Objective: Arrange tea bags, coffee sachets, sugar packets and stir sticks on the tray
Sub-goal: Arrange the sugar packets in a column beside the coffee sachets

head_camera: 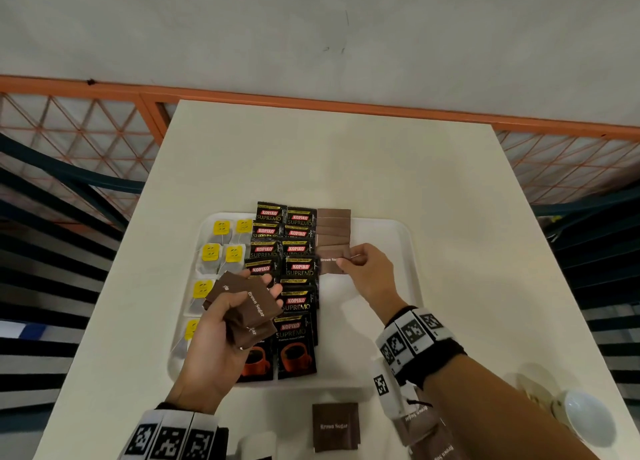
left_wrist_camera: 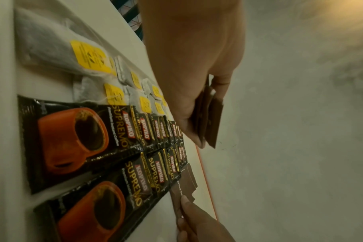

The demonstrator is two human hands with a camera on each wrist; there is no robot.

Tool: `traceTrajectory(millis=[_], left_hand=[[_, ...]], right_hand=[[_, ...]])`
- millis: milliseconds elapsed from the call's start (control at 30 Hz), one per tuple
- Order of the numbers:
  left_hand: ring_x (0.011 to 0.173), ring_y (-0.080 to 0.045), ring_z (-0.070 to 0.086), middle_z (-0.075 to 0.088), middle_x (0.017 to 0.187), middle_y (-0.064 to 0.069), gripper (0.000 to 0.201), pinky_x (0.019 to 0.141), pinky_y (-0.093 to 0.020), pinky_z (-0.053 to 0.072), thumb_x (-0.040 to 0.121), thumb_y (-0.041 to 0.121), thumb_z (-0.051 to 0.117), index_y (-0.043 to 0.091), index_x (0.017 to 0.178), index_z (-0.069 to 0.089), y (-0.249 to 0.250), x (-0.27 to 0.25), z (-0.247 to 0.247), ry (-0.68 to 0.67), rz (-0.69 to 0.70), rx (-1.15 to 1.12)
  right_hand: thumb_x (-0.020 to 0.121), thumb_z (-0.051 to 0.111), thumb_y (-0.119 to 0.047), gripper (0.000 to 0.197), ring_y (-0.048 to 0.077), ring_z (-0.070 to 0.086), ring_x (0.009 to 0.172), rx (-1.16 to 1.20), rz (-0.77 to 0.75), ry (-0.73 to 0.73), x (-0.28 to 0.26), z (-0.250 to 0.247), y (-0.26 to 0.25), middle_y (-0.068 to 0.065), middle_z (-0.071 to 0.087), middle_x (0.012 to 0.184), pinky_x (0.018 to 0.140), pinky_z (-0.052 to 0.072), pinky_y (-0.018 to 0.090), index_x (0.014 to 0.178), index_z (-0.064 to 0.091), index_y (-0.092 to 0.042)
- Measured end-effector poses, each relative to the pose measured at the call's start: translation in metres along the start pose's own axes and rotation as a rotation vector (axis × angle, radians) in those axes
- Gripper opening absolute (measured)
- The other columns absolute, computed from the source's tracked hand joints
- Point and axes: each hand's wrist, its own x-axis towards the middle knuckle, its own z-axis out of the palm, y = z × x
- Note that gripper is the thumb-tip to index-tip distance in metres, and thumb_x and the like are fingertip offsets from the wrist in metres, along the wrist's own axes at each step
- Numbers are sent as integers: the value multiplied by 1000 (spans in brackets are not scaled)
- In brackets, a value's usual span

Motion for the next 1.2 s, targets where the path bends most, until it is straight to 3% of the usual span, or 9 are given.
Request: traceTrajectory(millis=[100, 300, 367, 433, 533, 633, 867, 1000, 1200], left_hand=[[101, -25, 68, 66, 120, -10, 40, 82, -35, 54, 92, 8, 38, 15, 129, 51, -1, 1, 0, -2, -25, 73], [91, -19, 71, 72, 106, -3, 30, 60, -26, 57, 87, 11, 50, 20, 114, 58, -5, 4, 5, 1, -7, 149], [78, -11, 71, 75, 91, 1, 49, 52, -25, 55, 66, 24, 76, 20, 112, 60, -5, 2, 8, 13, 20, 161], [70, -8, 70, 74, 83, 3, 68, 46, -24, 52, 40, 33, 89, 24, 103, 65, -8, 3, 9, 21, 46, 192], [66, -8, 69, 74, 77, 4, 24, 45, -21, 51, 76, 8, 66, 24, 95, 63, -10, 3, 12, 41, 94, 192], [67, -11, 69, 74, 76, 3, 26, 48, -24, 53, 85, -1, 53, 21, 96, 62, -11, 3, 12, 56, 126, 225], [59, -8, 65, 64, 84, -11, 15, 60, -20, 56, 87, 2, 54, 9, 98, 60, -9, 0, 9, 131, 115, 139], [57, -9, 65, 66, 72, -7, 11, 56, -19, 55, 85, 2, 57, 11, 90, 61, -7, -4, 13, 105, 85, 171], [54, -10, 67, 72, 64, -2, 14, 52, -20, 55, 85, -2, 57, 9, 89, 65, -15, -8, 23, 116, 41, 246]], right_hand=[[81, 69, -16, 24, 6, 51, 68, -55, -43, 31, -3, 0, -1, -6, 53, 70, 54, 37, 8, 93, 49, -15], [85, 64, -21, 24, 7, 45, 70, -102, -100, 71, -14, 0, -10, -1, 48, 83, 57, 36, 8, 101, 47, -14], [89, 58, -26, 13, 6, 47, 67, -86, -139, -35, -26, 0, -19, -6, 50, 74, 58, 37, 8, 94, 52, -15], [93, 50, -35, 24, 6, 50, 68, -73, -174, -197, -41, 0, -28, -9, 53, 73, 63, 39, 13, 94, 58, -13], [91, 50, -40, 31, 4, 55, 64, 100, -173, -476, -65, 0, -42, -7, 59, 74, 58, 43, 12, 94, 62, -11], [86, 63, -25, 8, 5, 59, 65, 184, -191, -604, -79, 1, -47, -5, 63, 79, 55, 47, 16, 90, 61, -18], [84, 66, -16, 11, 5, 56, 74, 244, -280, -340, -89, 9, -41, -3, 65, 84, 65, 50, 23, 85, 62, -25], [88, 60, -16, 8, 3, 57, 70, 273, -239, -345, -88, 6, -42, -3, 66, 86, 53, 46, 14, 93, 64, -21], [87, 62, -14, 27, 5, 62, 78, 385, -186, -406, -93, 4, -44, -6, 65, 95, 63, 50, 15, 113, 58, -17]])
